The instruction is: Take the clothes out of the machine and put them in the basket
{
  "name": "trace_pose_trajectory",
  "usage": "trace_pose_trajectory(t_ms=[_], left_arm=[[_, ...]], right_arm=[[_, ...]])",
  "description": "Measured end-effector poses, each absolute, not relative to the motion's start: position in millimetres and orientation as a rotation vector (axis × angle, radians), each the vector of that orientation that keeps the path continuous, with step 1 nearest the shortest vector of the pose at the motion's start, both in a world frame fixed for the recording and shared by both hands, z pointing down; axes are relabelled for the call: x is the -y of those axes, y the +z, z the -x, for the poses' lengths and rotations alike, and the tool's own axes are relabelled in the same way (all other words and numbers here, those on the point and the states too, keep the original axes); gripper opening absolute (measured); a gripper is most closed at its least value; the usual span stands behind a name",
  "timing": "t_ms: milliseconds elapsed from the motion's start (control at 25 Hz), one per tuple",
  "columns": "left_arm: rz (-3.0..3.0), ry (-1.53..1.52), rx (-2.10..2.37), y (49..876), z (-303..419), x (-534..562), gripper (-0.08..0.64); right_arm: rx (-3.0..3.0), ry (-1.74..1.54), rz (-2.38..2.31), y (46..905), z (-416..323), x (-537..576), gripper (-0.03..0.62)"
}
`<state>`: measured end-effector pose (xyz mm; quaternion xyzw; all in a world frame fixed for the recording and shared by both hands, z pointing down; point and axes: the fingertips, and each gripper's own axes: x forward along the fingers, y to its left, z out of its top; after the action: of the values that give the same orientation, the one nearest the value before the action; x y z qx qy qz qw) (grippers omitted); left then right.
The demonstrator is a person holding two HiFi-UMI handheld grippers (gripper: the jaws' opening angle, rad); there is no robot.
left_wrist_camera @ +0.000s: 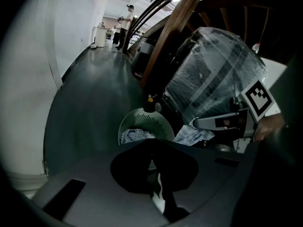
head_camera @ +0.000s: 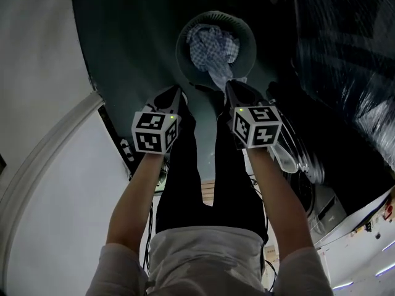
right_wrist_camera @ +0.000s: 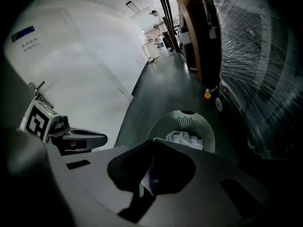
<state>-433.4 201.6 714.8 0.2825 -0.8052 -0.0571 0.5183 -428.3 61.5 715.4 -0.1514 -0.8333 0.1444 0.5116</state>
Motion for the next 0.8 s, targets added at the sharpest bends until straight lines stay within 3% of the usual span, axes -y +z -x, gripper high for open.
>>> trace_pose_trajectory(t_ms=[800], left_arm=[[-0.582, -0.128, 1.772, 824, 447, -210, 0.020]], right_arm=[[1.828, 0.348, 0.266, 844, 427, -54, 0.017]])
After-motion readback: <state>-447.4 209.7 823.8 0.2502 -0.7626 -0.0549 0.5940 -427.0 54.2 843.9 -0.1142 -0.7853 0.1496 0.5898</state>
